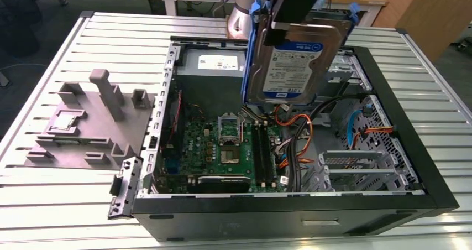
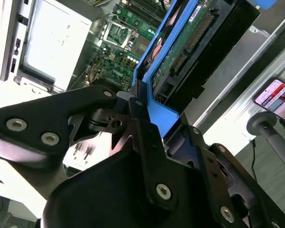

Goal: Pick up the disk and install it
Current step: 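Insert the disk into the insertion slot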

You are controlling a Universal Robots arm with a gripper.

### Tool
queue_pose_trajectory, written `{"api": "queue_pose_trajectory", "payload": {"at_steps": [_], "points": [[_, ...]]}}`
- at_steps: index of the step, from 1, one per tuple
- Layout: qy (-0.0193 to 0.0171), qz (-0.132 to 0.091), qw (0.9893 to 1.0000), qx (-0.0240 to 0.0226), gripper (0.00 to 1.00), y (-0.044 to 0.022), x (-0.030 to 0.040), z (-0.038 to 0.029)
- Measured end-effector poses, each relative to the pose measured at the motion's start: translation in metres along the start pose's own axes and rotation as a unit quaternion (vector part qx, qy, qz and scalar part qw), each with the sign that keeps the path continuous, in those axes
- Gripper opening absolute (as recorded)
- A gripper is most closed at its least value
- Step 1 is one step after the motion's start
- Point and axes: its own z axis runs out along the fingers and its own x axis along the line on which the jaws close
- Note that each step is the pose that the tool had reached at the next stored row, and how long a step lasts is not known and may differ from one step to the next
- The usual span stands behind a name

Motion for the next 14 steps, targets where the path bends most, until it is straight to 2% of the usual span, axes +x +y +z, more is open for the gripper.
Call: {"api": "queue_pose_trajectory", "payload": {"at_steps": [9, 14], "points": [[0.0009, 0.0, 1.0, 0.0, 0.36, -0.0033, 0.0252, 0.0001], [0.0009, 0.0, 1.0, 0.0, 0.36, -0.0115, 0.0365, 0.0009]]}}
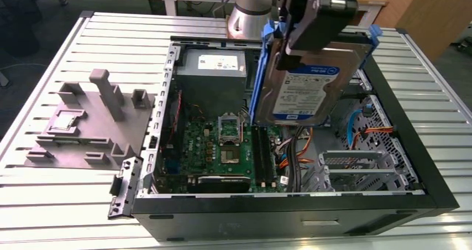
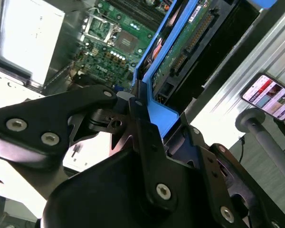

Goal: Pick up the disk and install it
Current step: 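Insert the disk into the insertion slot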

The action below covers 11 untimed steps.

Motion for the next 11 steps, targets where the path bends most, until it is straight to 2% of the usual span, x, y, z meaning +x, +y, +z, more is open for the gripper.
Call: {"api": "queue_pose_trajectory", "payload": {"at_steps": [8, 11], "points": [[0.0, 0.0, 1.0, 0.0, 0.36, -0.0254, 0.0077, 0.0024], [0.0, 0.0, 1.0, 0.0, 0.36, -0.0329, 0.0096, 0.0035]]}}
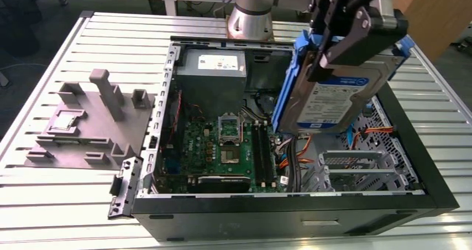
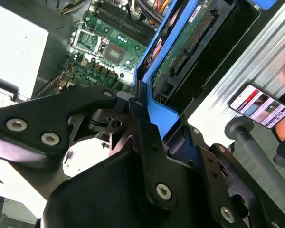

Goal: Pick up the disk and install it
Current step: 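Insert the disk into the insertion slot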

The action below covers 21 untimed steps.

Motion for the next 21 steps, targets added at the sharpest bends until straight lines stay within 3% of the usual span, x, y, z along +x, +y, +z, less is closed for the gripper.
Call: {"api": "queue_pose_trajectory", "payload": {"at_steps": [8, 21], "points": [[0.0, 0.0, 1.0, 0.0, 0.36, -0.0124, 0.0155, 0.0049], [0.0002, 0.0, 1.0, 0.0, 0.36, -0.0597, 0.024, 0.0115]]}}
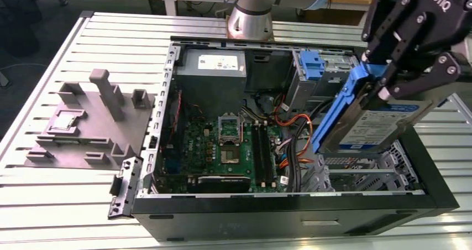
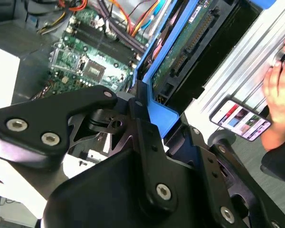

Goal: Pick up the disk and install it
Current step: 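Insert the disk into the insertion slot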

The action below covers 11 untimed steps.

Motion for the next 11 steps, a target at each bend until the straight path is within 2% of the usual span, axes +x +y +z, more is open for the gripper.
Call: {"api": "queue_pose_trajectory", "payload": {"at_steps": [3, 7, 11], "points": [[0.0, 0.0, 1.0, 0.0, 0.36, -0.008, 0.0028, 0.0019], [0.0, 0.0, 1.0, 0.0, 0.36, -0.013, 0.0083, 0.0048], [0.0, 0.0, 1.0, 0.0, 0.36, -0.0211, 0.0089, 0.0075]]}}
